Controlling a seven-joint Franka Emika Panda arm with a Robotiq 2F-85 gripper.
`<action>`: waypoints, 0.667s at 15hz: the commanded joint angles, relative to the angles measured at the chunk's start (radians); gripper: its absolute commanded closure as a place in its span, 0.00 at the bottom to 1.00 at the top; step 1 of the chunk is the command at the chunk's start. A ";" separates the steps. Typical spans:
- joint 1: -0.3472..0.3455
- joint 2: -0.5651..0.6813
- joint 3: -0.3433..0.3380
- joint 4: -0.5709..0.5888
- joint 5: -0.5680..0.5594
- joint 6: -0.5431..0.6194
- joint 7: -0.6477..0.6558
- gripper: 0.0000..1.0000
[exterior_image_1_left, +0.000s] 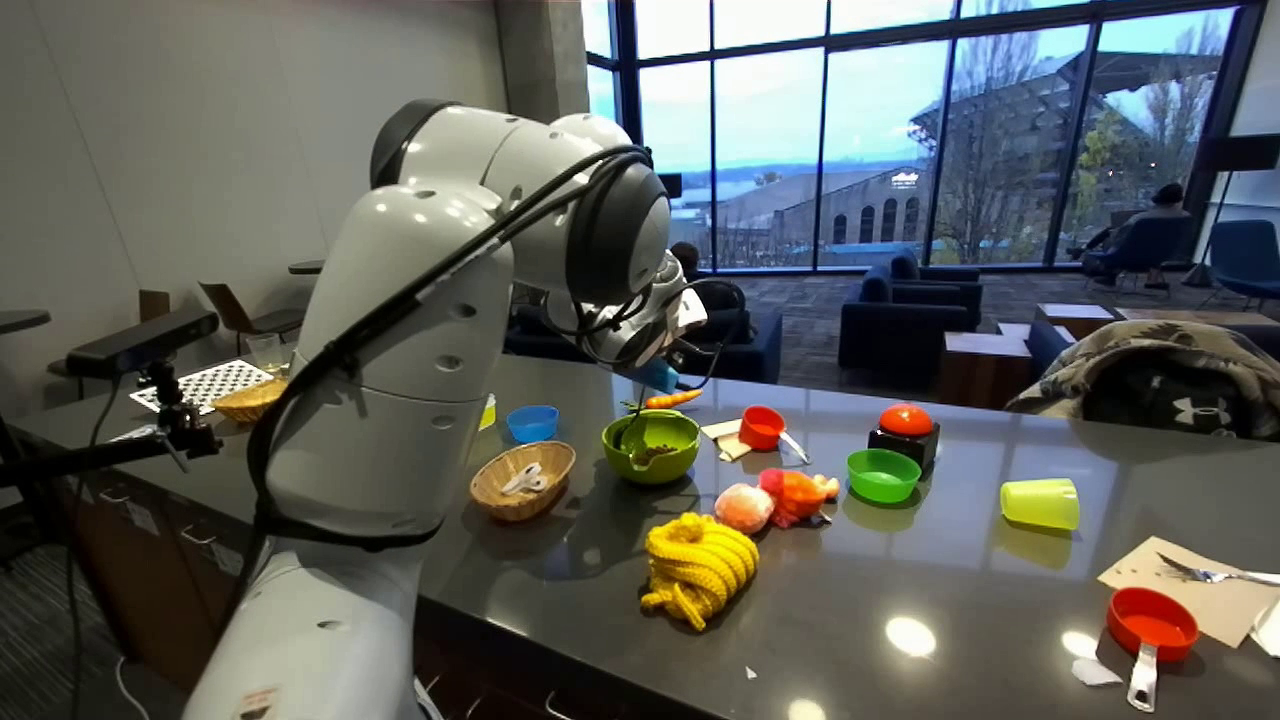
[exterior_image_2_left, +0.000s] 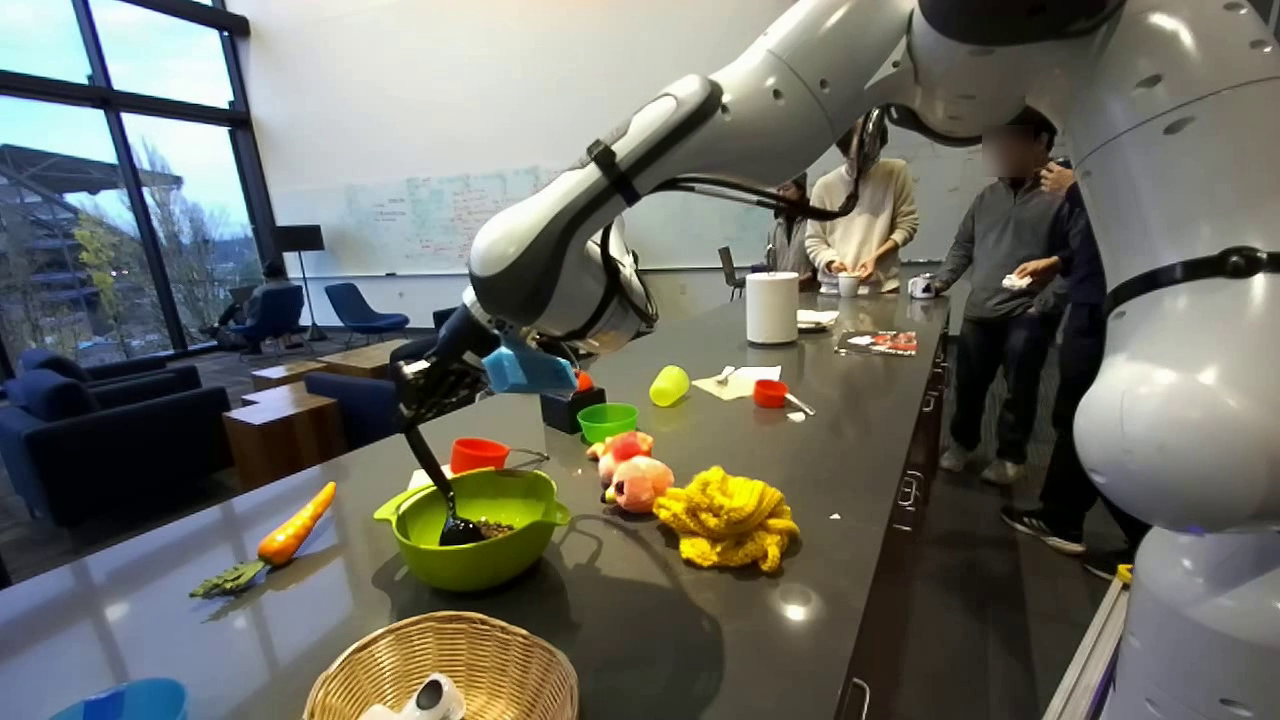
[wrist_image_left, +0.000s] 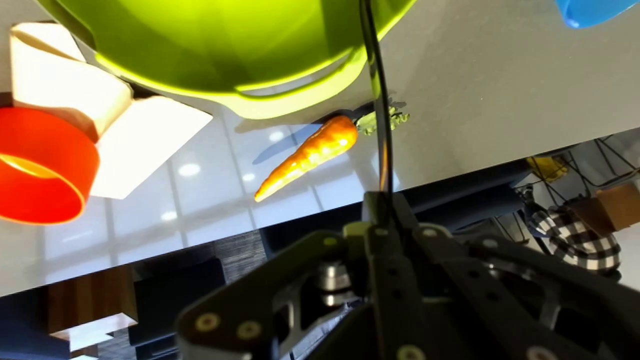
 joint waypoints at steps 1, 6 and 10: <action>0.037 0.023 -0.021 0.034 -0.017 0.001 -0.007 0.99; 0.068 0.050 -0.054 0.058 -0.019 0.007 -0.013 0.99; 0.064 0.084 -0.065 0.080 -0.016 0.011 -0.030 0.99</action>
